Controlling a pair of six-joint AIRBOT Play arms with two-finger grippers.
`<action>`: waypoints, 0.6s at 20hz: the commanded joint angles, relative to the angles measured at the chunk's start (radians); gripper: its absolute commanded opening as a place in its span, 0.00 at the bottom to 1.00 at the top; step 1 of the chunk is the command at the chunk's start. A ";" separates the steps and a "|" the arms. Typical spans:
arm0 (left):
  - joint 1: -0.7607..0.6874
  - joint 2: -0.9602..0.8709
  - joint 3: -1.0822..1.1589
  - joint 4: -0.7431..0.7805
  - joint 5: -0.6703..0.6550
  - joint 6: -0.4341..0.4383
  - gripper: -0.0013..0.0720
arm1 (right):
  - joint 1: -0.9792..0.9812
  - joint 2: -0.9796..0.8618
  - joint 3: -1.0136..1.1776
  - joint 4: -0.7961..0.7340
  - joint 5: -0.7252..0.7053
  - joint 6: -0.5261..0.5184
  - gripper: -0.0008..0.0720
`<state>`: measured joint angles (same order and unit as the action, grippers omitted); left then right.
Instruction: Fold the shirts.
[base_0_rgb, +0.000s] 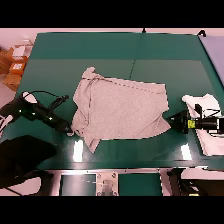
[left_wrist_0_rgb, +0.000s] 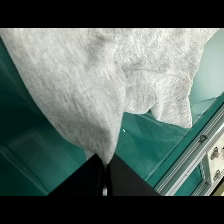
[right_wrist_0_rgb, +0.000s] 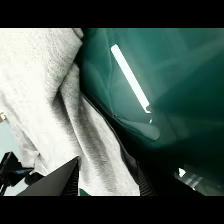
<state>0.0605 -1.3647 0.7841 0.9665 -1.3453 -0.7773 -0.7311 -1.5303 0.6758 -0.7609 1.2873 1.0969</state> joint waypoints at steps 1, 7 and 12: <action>0.001 0.000 0.001 -0.002 0.000 0.000 0.05 | 0.016 -0.013 0.000 -0.198 0.012 -0.009 0.61; 0.001 0.000 0.001 -0.002 -0.010 -0.001 0.05 | 0.156 -0.013 0.011 -0.281 0.016 -0.005 0.35; 0.001 0.000 0.035 -0.015 -0.054 -0.053 0.05 | 0.229 0.016 0.057 -0.271 0.077 0.021 0.03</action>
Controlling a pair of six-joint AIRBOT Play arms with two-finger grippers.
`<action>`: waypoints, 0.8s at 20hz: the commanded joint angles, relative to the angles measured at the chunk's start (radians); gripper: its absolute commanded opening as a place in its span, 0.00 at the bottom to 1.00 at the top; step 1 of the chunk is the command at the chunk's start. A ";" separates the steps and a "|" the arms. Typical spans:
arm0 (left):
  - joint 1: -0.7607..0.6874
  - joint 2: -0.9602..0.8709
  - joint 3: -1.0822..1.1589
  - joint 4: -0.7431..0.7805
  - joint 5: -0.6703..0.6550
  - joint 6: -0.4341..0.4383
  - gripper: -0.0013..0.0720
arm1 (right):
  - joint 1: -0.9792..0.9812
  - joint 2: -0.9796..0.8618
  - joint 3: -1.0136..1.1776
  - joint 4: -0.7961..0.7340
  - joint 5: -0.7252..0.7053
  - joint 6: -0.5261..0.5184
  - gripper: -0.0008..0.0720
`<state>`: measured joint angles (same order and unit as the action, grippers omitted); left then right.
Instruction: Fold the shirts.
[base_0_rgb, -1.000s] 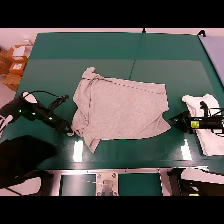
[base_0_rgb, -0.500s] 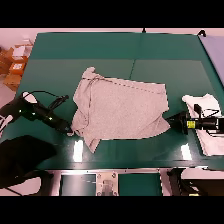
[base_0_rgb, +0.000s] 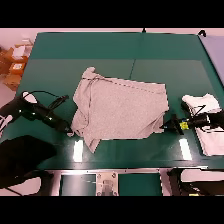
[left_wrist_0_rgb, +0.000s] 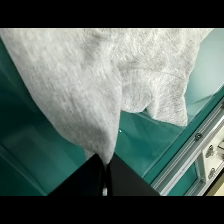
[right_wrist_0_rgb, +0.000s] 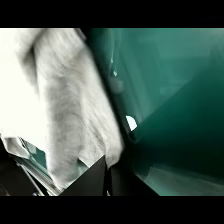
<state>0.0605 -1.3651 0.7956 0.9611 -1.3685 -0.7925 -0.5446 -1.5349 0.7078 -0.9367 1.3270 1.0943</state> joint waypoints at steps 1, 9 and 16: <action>0.001 0.001 0.072 -0.026 -0.074 -0.048 0.05 | 0.061 0.048 0.048 -0.070 0.051 0.023 0.03; 0.001 0.142 0.935 -0.311 -0.147 -0.205 0.05 | 0.074 0.504 0.795 0.282 0.112 0.112 0.03; 0.001 0.407 1.360 -0.220 0.309 -0.379 0.05 | -0.070 0.694 1.316 0.275 -0.200 0.264 0.03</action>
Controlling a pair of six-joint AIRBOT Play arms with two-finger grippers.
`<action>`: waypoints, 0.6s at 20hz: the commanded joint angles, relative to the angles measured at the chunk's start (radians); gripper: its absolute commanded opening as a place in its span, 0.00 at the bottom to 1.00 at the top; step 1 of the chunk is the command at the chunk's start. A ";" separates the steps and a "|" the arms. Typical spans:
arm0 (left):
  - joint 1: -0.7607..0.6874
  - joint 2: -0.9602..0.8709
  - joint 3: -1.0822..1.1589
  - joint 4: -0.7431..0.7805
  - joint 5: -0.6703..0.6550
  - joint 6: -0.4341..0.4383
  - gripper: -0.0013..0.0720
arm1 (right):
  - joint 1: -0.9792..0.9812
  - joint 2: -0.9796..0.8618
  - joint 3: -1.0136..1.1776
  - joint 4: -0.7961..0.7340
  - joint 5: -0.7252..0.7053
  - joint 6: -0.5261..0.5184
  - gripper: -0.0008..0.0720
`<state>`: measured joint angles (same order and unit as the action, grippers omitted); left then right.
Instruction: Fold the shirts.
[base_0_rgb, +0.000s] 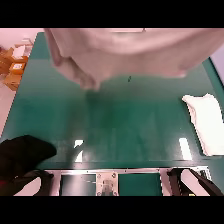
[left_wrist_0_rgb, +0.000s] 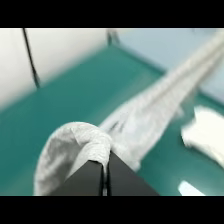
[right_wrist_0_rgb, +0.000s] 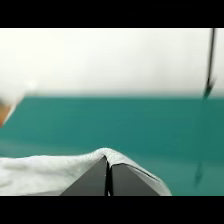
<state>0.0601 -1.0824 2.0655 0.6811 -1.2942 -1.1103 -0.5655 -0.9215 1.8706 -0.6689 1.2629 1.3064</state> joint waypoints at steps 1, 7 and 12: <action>0.001 0.181 0.066 0.119 0.288 -0.068 0.05 | -0.056 0.116 0.153 -0.027 -0.172 0.052 0.03; 0.001 0.344 0.026 0.506 0.256 -0.248 0.05 | -0.056 0.200 0.132 -0.196 -0.172 0.052 0.03; 0.001 0.278 -0.146 0.533 0.075 -0.337 0.05 | -0.055 0.193 -0.208 -0.077 -0.144 0.028 0.03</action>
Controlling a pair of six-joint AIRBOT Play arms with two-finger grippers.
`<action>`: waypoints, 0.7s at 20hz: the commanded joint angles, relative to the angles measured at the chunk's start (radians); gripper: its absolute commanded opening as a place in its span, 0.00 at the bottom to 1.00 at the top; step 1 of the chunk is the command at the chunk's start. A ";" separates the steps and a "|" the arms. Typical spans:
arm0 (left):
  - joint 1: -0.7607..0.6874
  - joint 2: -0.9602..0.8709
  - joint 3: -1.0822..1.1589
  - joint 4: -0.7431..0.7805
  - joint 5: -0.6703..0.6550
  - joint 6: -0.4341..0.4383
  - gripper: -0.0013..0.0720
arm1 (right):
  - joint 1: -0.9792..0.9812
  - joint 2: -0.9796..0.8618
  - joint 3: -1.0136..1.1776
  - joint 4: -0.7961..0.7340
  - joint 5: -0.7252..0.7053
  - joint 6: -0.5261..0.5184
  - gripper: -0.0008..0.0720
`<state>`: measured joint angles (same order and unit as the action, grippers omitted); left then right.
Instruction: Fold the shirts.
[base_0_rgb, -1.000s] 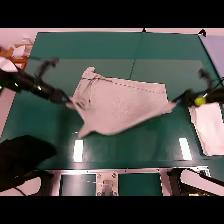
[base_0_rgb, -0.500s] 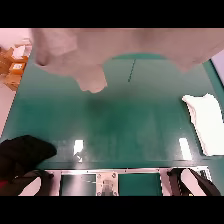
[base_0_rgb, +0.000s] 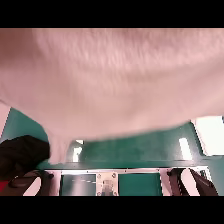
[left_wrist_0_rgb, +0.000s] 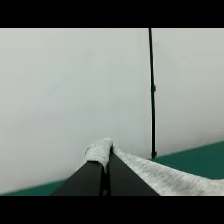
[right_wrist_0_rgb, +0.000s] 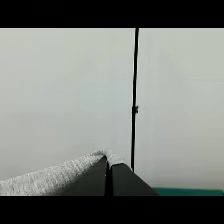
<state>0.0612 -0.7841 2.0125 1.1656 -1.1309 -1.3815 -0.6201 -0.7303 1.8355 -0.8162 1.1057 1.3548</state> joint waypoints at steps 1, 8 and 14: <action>0.000 -0.048 -0.171 0.018 -0.106 -0.069 0.05 | 0.007 -0.002 -0.286 0.119 0.010 -0.054 0.03; 0.000 -0.441 -0.770 -0.288 0.179 0.096 0.05 | 0.201 -0.215 -1.026 0.189 -0.349 -0.215 0.03; 0.000 -0.917 -0.697 -0.585 0.339 0.295 0.05 | 0.222 -0.727 -0.875 0.242 -0.458 -0.241 0.03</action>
<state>0.0608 -1.5131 1.2922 0.7609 -0.8783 -1.1946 -0.4114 -1.2530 0.9024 -0.6090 0.7097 1.1385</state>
